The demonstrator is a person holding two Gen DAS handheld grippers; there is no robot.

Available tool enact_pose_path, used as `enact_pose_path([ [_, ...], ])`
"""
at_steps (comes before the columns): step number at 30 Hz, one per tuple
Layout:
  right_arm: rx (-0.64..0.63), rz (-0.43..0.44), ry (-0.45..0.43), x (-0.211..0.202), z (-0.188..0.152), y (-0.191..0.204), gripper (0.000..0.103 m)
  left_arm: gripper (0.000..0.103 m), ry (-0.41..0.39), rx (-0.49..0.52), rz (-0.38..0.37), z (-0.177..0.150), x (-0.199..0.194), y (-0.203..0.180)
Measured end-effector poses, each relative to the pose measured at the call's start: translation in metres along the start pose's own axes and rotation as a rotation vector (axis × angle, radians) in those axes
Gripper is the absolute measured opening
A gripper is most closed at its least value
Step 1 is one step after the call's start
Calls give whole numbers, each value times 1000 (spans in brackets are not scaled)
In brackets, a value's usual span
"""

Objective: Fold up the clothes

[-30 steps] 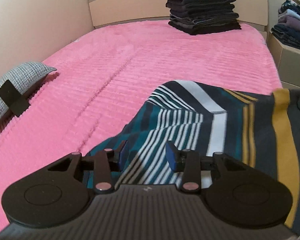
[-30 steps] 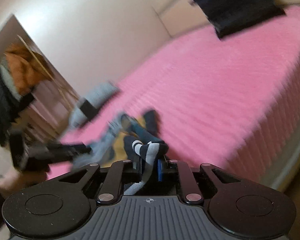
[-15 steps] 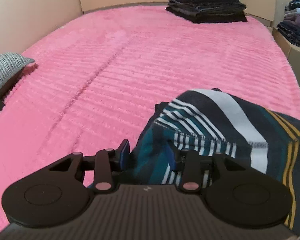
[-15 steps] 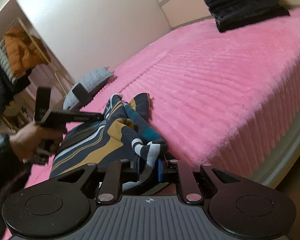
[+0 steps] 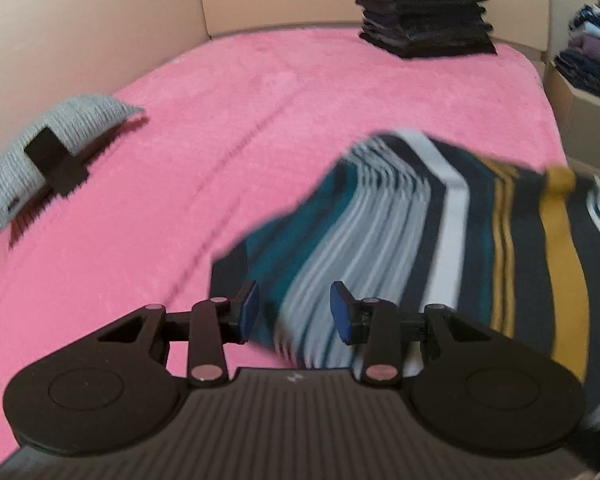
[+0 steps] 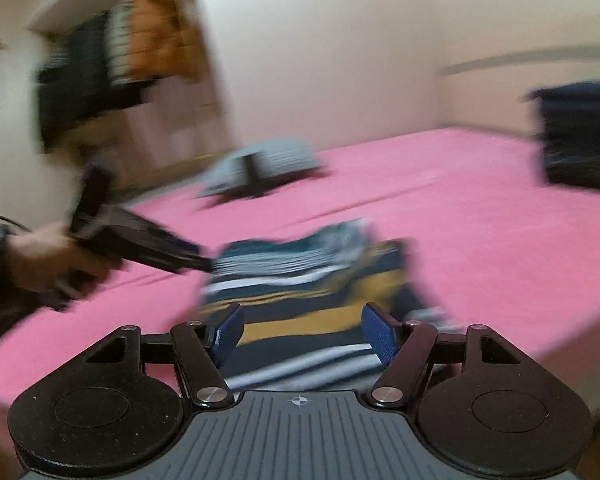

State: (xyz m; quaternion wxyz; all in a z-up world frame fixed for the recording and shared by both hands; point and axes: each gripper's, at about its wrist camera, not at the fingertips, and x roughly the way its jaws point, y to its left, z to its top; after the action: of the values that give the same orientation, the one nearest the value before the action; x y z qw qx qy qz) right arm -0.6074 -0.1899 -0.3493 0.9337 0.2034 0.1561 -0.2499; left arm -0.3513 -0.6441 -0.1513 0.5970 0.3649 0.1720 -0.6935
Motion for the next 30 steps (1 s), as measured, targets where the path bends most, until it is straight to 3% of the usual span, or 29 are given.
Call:
enact_pose_path([
  [2, 69, 22, 82, 24, -8, -10, 69, 34, 5, 14, -5, -15, -7, -4],
  [4, 185, -68, 189, 40, -14, -30, 64, 34, 6, 66, 0, -24, -14, -8],
  [5, 192, -81, 195, 38, -12, -32, 64, 34, 5, 98, 3, -27, -17, -10],
  [8, -41, -154, 194, 29, 5, 5, 67, 42, -5, 251, 25, -41, -26, -17],
  [11, -262, -97, 197, 35, 5, 54, 85, 47, -19, 401, 46, -53, -23, -26],
  [16, -554, -22, 346, 87, -34, 120, 85, 66, -65, 660, 75, -72, -12, -43],
  [19, -685, -130, 406, 118, -55, 130, 84, 76, -128, 831, 102, -81, -6, -52],
  [22, -856, -240, 439, 136, -71, 131, 67, 77, -147, 959, 118, -84, 7, -54],
  [25, -960, -200, 432, 126, -75, 126, 38, 77, -161, 1076, 130, -85, 21, -55],
  [27, -933, -171, 421, 113, -58, 114, 35, 77, -173, 1131, 137, -84, 30, -56],
  [30, -937, -200, 399, 83, -31, 92, 35, 77, -215, 1198, 148, -80, 38, -62],
])
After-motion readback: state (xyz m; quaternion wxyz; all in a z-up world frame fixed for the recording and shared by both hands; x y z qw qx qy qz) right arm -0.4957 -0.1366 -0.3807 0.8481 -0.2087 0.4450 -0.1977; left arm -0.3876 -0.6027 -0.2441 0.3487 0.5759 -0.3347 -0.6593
